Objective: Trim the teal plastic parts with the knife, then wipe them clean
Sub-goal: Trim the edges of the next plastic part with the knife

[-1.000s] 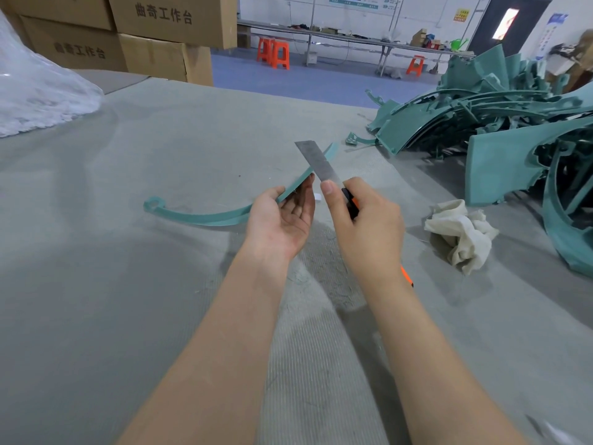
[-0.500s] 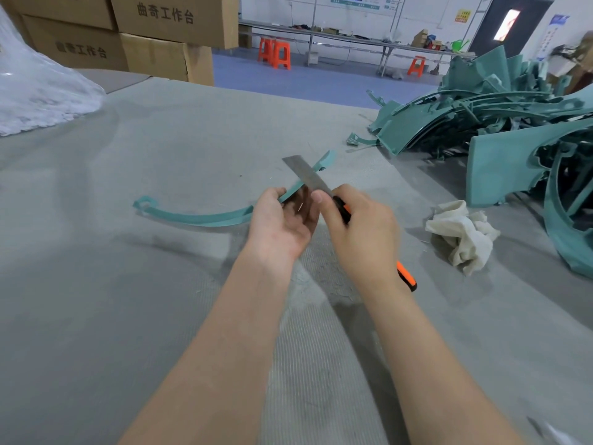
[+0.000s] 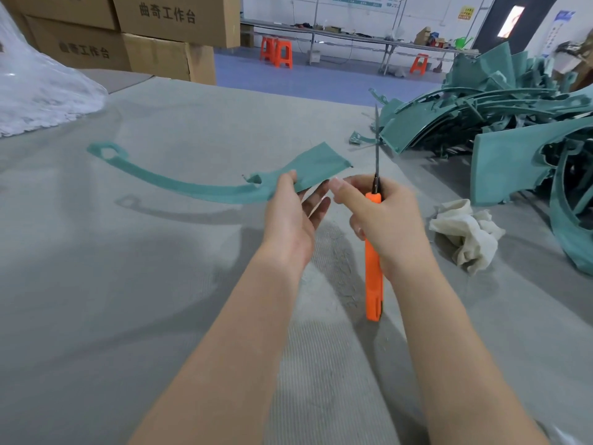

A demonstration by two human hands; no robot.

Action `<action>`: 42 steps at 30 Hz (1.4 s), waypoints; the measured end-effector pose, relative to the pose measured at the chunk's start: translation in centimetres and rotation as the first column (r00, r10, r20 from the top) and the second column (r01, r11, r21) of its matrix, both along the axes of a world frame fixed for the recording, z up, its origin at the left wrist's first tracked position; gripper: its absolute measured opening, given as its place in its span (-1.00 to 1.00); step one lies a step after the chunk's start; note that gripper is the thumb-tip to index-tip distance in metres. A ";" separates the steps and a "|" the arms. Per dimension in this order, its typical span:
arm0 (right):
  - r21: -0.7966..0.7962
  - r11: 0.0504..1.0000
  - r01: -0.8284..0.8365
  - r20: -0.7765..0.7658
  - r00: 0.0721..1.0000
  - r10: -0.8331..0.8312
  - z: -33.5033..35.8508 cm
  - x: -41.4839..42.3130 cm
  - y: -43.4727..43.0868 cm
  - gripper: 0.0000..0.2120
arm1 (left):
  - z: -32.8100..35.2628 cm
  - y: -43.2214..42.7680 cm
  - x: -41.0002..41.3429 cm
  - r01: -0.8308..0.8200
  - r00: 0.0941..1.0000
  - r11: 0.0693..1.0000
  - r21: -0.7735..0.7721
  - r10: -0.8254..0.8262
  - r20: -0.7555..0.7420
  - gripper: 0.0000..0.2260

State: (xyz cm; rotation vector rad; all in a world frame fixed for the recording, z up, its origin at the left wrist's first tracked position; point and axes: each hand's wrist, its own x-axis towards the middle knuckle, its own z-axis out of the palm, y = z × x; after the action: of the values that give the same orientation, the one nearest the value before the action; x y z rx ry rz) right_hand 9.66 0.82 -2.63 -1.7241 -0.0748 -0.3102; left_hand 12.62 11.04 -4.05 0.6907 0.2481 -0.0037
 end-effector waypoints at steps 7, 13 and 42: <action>0.191 0.982 0.011 -0.130 0.991 0.014 0.0 0.0 0.5 -0.87 | -0.5 -1.0 -0.3 -0.045 0.989 0.984 0.170 0.020 0.148 -0.79; 0.279 0.960 -0.008 -0.127 0.991 0.045 -0.1 0.1 0.4 -0.86 | -0.5 -1.3 -0.5 -0.072 0.990 0.969 0.238 0.039 0.139 -0.81; 0.301 0.954 -0.012 -0.188 0.979 0.071 -0.5 0.5 0.2 -0.91 | -0.5 -1.1 -0.5 -0.131 0.985 0.969 0.211 0.102 0.141 -0.83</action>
State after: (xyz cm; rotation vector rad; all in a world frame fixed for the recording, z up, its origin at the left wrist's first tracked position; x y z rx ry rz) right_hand 10.13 1.03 -3.15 -1.4420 0.0779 -0.1099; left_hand 12.17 9.91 -4.52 0.8919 0.1651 0.1834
